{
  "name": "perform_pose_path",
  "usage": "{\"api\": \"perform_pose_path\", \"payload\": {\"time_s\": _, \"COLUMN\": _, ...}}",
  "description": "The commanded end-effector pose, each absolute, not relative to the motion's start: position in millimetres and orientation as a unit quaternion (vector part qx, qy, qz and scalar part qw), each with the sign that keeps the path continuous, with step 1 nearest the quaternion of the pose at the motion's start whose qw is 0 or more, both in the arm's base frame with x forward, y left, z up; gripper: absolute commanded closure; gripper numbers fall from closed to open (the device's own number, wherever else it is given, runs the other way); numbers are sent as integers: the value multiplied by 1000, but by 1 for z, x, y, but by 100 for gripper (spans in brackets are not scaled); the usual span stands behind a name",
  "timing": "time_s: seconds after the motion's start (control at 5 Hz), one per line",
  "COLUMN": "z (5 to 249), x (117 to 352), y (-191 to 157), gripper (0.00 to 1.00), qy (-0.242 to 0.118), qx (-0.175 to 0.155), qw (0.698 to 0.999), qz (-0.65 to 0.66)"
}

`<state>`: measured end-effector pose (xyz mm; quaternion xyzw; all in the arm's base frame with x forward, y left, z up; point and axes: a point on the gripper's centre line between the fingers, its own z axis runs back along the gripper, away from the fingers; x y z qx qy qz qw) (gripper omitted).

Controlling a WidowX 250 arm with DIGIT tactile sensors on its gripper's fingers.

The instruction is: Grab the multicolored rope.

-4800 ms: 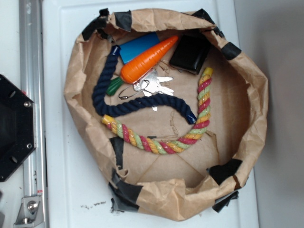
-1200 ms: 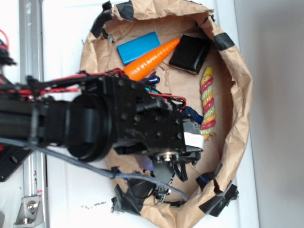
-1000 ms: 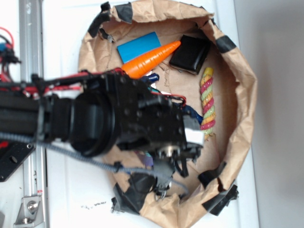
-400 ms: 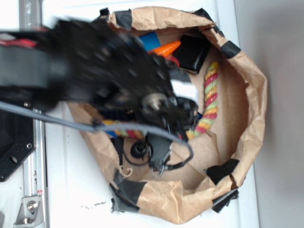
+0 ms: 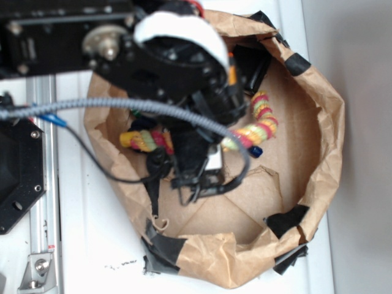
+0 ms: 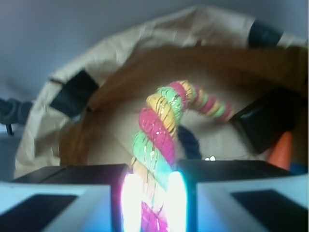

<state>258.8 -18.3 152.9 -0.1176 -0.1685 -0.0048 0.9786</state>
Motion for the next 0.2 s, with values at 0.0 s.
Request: {"api": "perform_pose_path", "payload": {"time_s": 0.0, "z": 186, "x": 257, "y": -31, "gripper": 100, "qy": -164, "qx": -91, "qw": 981, "qz": 41}}
